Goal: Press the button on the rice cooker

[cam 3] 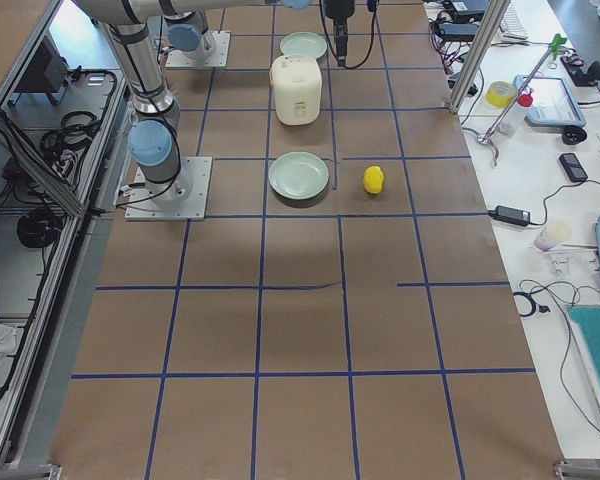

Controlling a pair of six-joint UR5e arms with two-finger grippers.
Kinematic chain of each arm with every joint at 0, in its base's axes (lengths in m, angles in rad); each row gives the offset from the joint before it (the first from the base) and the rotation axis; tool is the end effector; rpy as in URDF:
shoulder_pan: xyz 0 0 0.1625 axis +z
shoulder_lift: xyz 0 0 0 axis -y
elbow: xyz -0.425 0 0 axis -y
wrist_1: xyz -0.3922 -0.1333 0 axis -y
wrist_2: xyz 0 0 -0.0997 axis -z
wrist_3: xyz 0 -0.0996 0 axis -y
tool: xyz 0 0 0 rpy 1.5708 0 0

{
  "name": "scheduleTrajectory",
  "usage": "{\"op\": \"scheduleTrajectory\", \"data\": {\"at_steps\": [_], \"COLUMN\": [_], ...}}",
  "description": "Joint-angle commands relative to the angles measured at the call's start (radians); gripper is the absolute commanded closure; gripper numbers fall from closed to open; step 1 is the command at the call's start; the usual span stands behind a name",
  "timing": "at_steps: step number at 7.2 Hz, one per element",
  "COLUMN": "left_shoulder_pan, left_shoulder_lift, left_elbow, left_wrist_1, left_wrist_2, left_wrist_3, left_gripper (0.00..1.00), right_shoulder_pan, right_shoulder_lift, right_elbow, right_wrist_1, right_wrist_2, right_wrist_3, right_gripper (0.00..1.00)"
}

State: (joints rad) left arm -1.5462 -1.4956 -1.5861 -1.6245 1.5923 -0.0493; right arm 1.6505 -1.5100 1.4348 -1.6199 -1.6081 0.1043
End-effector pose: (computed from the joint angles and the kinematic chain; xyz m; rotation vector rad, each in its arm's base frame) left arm -0.1198 -0.4630 0.5108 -0.1154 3.1180 -0.0101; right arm 0.1712 -0.5162 0.5298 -0.0419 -3.1093 0.1980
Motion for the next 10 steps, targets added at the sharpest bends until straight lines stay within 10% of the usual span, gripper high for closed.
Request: {"op": "scheduleTrajectory", "data": {"at_steps": [1, 10], "left_shoulder_pan": [0.0, 0.0], "left_shoulder_lift": [0.0, 0.0], "left_elbow": [0.0, 0.0], "left_wrist_1": [0.0, 0.0], "left_wrist_2": [0.0, 0.0], "left_wrist_3": [0.0, 0.0], "left_gripper": [0.0, 0.0], "right_shoulder_pan": [0.005, 0.245], "right_shoulder_lift": [0.001, 0.039], "right_elbow": [-0.001, 0.251], "right_wrist_1": [0.021, -0.109], "right_wrist_2": [0.011, 0.089], "right_wrist_3": [-0.002, 0.095], "right_gripper": [0.7, 0.87]}}
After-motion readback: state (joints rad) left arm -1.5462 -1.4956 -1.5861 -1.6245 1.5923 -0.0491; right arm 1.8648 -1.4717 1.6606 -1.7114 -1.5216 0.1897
